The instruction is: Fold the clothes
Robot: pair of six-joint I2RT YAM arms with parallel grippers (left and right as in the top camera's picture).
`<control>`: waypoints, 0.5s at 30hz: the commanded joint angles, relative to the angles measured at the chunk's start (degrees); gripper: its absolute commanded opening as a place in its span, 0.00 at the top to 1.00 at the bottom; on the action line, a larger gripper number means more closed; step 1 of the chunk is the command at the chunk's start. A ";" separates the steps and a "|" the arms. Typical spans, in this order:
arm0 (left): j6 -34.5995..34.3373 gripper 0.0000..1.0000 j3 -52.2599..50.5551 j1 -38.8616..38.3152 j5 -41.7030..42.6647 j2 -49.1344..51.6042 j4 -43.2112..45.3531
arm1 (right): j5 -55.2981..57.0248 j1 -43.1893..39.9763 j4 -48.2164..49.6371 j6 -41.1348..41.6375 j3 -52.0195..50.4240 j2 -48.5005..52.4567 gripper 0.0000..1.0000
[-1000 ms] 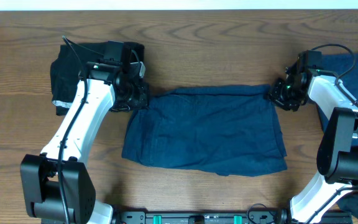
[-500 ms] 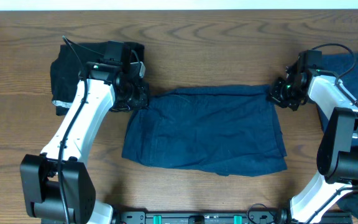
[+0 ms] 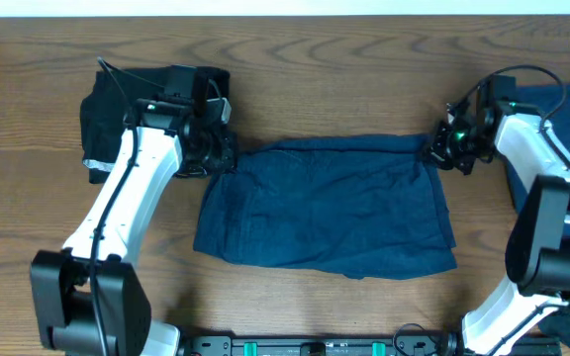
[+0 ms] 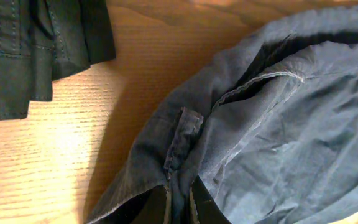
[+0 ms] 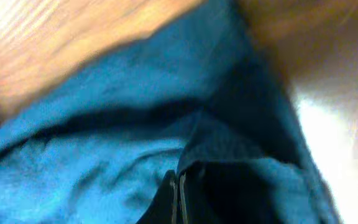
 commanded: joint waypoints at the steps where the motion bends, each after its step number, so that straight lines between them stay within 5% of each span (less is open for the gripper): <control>1: -1.16 0.94 0.02 0.09 -0.31 -3.23 -0.72 | -5.55 -0.35 -5.05 -7.08 2.16 -7.04 0.99; 15: -4.63 0.94 -0.02 0.09 -0.33 -3.45 -11.19 | 0.57 3.52 -27.34 -14.25 -4.72 -15.78 0.99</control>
